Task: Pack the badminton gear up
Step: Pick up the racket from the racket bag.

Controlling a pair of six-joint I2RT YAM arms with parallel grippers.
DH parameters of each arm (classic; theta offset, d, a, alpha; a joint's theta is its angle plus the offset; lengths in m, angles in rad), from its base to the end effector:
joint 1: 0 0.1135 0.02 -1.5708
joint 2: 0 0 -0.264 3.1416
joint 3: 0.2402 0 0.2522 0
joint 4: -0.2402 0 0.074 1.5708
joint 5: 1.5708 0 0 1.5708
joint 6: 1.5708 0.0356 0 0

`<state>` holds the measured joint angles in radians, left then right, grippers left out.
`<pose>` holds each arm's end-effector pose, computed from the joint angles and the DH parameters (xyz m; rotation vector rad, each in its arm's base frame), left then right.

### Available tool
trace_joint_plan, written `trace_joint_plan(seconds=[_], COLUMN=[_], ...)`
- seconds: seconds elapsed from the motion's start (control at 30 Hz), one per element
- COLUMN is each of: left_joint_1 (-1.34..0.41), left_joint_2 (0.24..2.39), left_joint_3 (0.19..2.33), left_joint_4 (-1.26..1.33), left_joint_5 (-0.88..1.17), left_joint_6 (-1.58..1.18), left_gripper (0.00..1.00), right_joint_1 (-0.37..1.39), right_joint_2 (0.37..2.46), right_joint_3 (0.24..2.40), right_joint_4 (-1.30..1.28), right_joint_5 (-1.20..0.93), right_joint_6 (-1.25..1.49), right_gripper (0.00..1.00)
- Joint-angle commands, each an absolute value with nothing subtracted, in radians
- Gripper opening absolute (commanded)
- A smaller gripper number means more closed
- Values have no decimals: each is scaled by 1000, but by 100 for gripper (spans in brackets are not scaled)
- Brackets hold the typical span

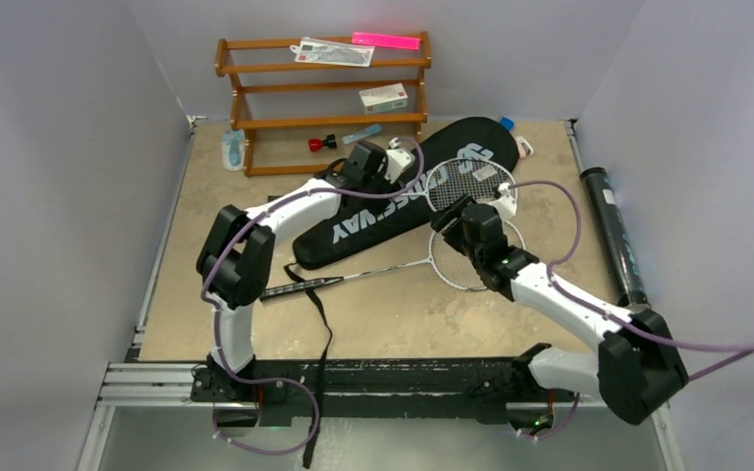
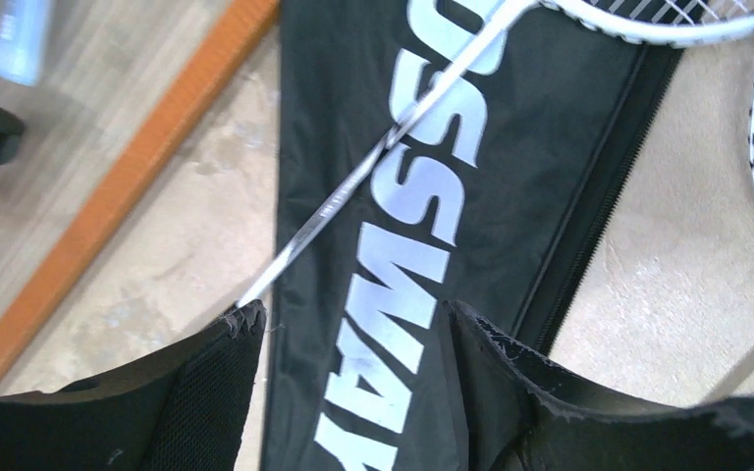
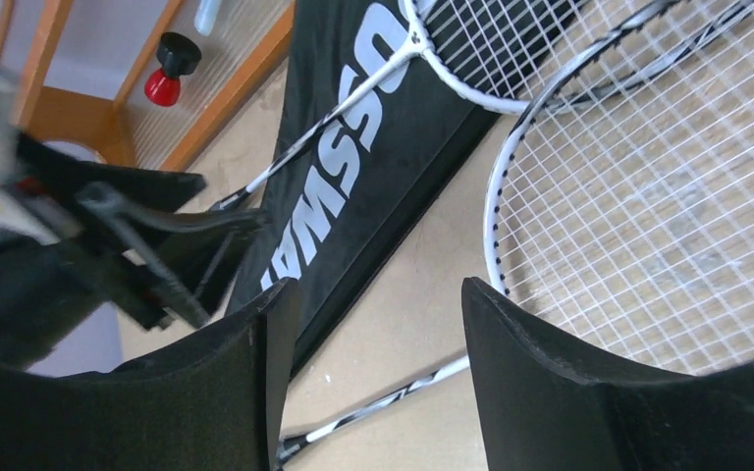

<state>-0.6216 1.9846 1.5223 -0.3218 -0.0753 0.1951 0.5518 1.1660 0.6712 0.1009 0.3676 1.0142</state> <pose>0.3671 -0.2597 0.2223 0.9014 2.1760 -0.1201 0.2274 0.1249 0.2515 0.6938 1.8738 0.6721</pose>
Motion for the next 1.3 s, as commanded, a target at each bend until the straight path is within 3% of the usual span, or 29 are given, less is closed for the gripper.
trace_joint_plan(seconds=[0.0,0.13,0.27,0.57,1.1,1.27], left_joint_1=[-582,-548,-527,-503,-503,-503], left_joint_2=[1906,1880,1854,1807,1760,1744], left_joint_3=[1512,1527,1512,1494,1518,1523], left_joint_4=[-269,-278,-259,-231,-267,-276], left_joint_5=[-83,-99,-228,-325,-271,-256], left_joint_6=[225,190,168,136,116,112], left_gripper=[64,65,67,71,71,71], right_joint_1=[557,557,559,558,560,558], right_joint_2=[1273,1441,1601,1883,2071,2103], right_joint_3=[637,760,867,1078,1204,1211], right_joint_4=[293,288,366,415,389,407], right_joint_5=[334,318,316,370,423,456], right_joint_6=[1181,1262,1331,1451,1600,1628], right_gripper=[63,65,56,56,54,49])
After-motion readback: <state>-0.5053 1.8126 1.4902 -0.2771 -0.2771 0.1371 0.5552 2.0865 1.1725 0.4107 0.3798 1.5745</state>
